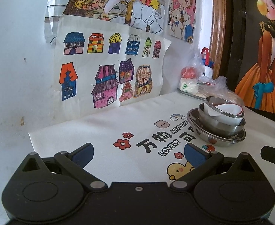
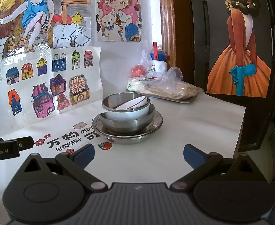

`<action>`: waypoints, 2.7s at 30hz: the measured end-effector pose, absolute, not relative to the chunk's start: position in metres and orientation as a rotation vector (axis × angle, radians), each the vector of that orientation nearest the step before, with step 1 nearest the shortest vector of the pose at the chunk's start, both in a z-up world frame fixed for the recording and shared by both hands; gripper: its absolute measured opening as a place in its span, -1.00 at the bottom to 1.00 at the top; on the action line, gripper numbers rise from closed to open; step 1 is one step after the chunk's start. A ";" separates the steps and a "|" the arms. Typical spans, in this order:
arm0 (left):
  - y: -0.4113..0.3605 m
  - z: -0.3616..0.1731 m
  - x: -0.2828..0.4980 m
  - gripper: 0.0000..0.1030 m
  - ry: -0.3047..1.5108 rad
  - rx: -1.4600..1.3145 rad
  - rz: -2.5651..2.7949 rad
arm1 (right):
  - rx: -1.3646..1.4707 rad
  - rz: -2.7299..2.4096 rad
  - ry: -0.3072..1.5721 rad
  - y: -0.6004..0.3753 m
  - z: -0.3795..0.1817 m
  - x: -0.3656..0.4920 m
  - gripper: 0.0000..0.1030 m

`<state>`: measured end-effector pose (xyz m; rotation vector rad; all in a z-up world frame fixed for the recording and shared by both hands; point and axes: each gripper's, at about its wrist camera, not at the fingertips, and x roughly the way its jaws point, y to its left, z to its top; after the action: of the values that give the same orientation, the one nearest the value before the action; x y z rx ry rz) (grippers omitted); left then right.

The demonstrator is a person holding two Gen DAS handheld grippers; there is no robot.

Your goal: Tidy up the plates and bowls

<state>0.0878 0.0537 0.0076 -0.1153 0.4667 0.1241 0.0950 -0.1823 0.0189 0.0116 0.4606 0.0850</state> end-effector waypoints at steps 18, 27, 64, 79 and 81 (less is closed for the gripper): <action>0.053 0.004 0.092 0.98 0.491 -0.104 0.122 | 0.025 0.080 0.459 -0.185 0.019 0.097 1.00; 0.053 0.003 0.093 0.98 0.489 -0.099 0.116 | 0.030 0.078 0.463 -0.186 0.018 0.099 1.00; 0.050 0.000 0.100 0.98 0.502 -0.082 0.102 | 0.033 0.090 0.471 -0.180 0.015 0.105 1.00; 0.049 -0.001 0.102 0.98 0.502 -0.075 0.090 | 0.037 0.093 0.480 -0.177 0.012 0.108 1.00; 0.049 -0.001 0.102 0.98 0.503 -0.075 0.088 | 0.039 0.093 0.483 -0.177 0.012 0.108 1.00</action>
<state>0.1024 0.0489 -0.0011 -0.0754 0.5029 0.0885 0.1085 -0.1770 0.0118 0.0387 0.4827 0.0933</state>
